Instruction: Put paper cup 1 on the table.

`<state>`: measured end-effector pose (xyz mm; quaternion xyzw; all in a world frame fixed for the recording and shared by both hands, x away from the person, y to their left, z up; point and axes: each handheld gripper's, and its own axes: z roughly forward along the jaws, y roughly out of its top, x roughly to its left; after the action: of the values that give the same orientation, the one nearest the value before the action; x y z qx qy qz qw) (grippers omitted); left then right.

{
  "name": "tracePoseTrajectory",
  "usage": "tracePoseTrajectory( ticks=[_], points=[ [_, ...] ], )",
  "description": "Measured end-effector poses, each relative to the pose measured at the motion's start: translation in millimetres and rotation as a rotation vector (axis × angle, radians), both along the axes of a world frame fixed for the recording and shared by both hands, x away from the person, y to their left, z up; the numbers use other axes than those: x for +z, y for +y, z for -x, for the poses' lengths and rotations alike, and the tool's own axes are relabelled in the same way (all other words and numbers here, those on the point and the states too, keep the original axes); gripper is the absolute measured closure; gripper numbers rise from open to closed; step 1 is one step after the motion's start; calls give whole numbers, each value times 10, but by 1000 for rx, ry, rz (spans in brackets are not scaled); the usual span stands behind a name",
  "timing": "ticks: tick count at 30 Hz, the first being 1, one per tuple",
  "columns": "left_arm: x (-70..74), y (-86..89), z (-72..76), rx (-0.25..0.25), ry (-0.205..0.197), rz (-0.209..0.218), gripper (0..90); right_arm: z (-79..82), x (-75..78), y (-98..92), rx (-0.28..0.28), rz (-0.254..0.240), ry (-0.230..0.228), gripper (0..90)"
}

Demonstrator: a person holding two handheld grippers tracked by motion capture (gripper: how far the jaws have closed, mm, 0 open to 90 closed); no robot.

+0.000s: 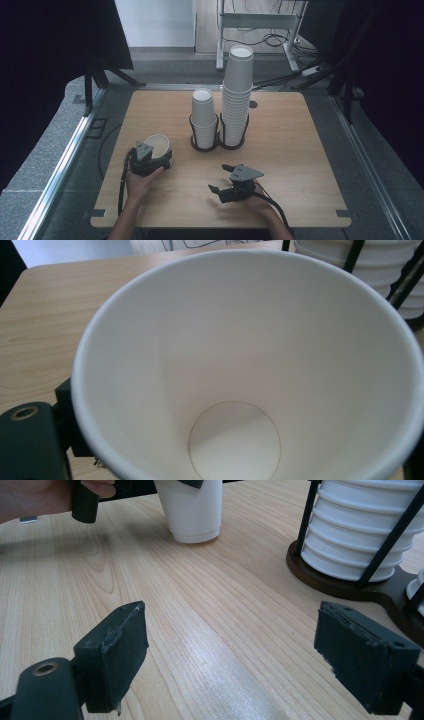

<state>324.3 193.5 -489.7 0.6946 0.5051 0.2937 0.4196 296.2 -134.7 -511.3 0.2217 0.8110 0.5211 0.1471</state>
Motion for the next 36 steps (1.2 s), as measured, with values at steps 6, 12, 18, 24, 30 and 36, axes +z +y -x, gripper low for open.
tracePoseTrajectory(
  ticks=[6,12,18,24,30,36],
  points=[
    [0,-50,5,-5,16,-17,0,-2,10,-5,0,-4,-4,141],
    [75,-16,37,-32,13,8,0,-3,13,-13,-1,-5,-5,142],
    [141,-21,105,-34,7,-11,0,-2,6,-9,-2,3,-7,141],
    [269,31,218,-49,-8,-3,0,-4,8,-14,-6,3,-8,144],
    [440,11,319,-98,-42,20,0,-6,5,-11,-6,4,-8,144],
    [561,-78,397,-180,-65,20,0,-12,5,-22,-7,5,-5,144]
  ],
)
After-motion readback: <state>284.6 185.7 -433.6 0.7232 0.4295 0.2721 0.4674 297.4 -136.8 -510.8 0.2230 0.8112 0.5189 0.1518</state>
